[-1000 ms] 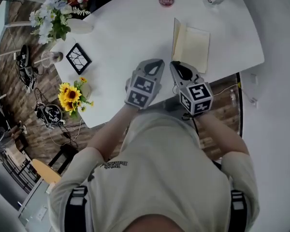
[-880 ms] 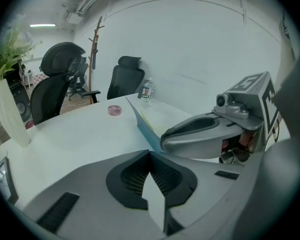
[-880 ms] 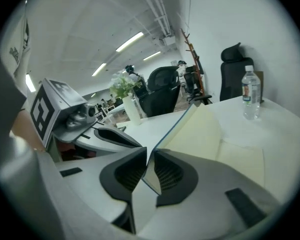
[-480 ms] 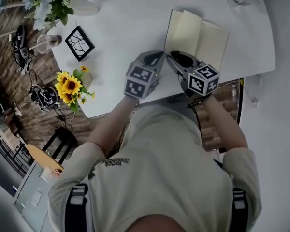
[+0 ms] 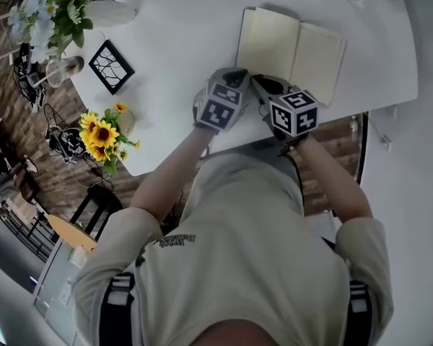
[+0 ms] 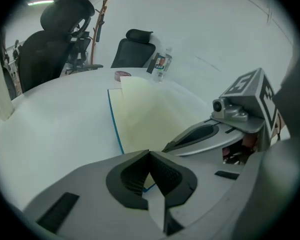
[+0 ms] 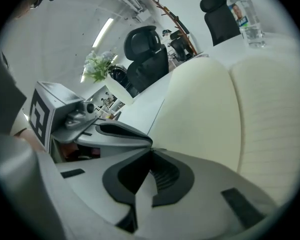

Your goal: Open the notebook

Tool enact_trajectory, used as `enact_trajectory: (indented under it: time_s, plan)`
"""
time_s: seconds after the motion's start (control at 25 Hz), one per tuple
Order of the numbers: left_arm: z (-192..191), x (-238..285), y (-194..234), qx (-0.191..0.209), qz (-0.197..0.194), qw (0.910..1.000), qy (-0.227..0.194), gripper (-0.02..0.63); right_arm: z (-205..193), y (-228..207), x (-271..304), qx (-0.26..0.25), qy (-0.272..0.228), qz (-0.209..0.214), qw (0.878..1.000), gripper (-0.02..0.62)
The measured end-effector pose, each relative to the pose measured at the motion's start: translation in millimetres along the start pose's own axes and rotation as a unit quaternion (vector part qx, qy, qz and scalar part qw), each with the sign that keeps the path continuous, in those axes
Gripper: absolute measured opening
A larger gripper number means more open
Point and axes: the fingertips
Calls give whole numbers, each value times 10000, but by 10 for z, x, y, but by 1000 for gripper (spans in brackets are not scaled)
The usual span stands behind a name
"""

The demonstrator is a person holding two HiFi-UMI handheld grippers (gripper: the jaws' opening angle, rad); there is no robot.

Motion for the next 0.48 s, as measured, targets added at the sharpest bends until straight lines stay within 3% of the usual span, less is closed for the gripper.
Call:
enact_trajectory:
  time_s: [0.2,0.32,0.48]
  plan:
    - [-35,108,-11,-1,-14,9999,141,12,1,-31,-22,406,115,-5,9991,3]
    - [-47,105,-6,11,38,9999,155,12,78,-10,-215,597,-65,30,9982,5]
    - [-46,59,4,17,97,9997,219,12,252,-277,-865,469,-647,-494,9956,67]
Point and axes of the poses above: the fingertips, and each gripper's own axes: x forward along the fingers, y to its left, z out of its top, and after that the axes turned 13 degrees about x, right-handed
